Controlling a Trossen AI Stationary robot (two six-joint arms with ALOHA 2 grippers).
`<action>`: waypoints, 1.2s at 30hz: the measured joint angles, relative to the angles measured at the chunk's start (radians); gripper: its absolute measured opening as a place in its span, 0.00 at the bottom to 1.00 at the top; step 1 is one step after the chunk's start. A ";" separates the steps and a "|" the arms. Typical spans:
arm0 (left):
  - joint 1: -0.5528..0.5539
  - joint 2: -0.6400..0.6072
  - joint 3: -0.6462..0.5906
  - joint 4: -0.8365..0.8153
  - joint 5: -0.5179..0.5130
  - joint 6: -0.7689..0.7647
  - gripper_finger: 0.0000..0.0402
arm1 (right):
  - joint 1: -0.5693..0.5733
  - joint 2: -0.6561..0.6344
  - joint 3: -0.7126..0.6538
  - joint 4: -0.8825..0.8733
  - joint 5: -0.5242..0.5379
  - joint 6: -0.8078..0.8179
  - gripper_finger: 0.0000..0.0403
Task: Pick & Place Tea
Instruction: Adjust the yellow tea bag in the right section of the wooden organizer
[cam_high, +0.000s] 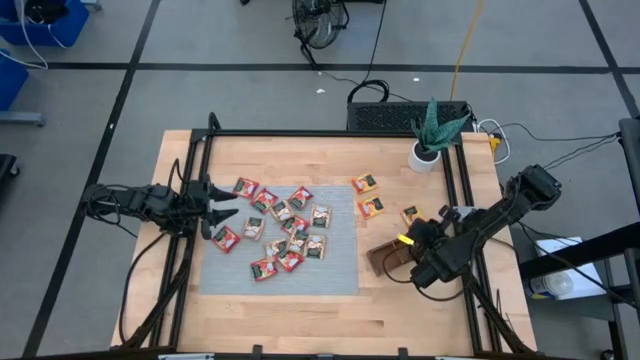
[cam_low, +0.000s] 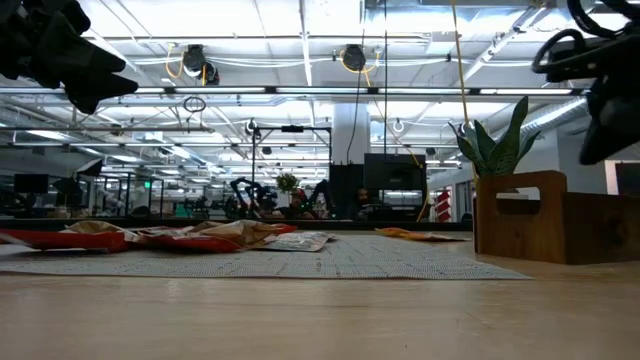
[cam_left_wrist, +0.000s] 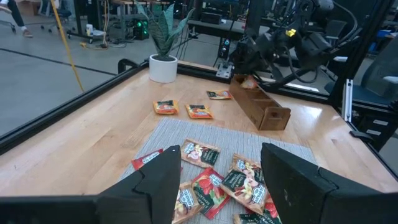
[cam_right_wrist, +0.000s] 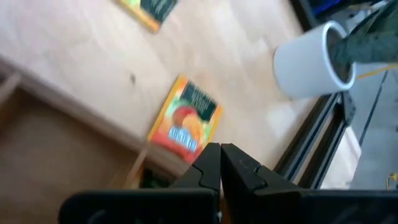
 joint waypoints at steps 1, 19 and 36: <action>0.000 0.000 0.000 0.000 0.000 0.000 0.56 | -0.008 0.000 0.000 0.001 0.018 -0.001 0.00; 0.000 0.000 0.000 0.000 0.000 0.000 0.56 | -0.130 -0.112 0.013 0.044 -0.318 -0.171 0.05; 0.000 0.000 0.000 0.000 0.000 0.000 0.56 | 0.001 -0.276 -0.115 0.277 -0.429 -0.349 0.36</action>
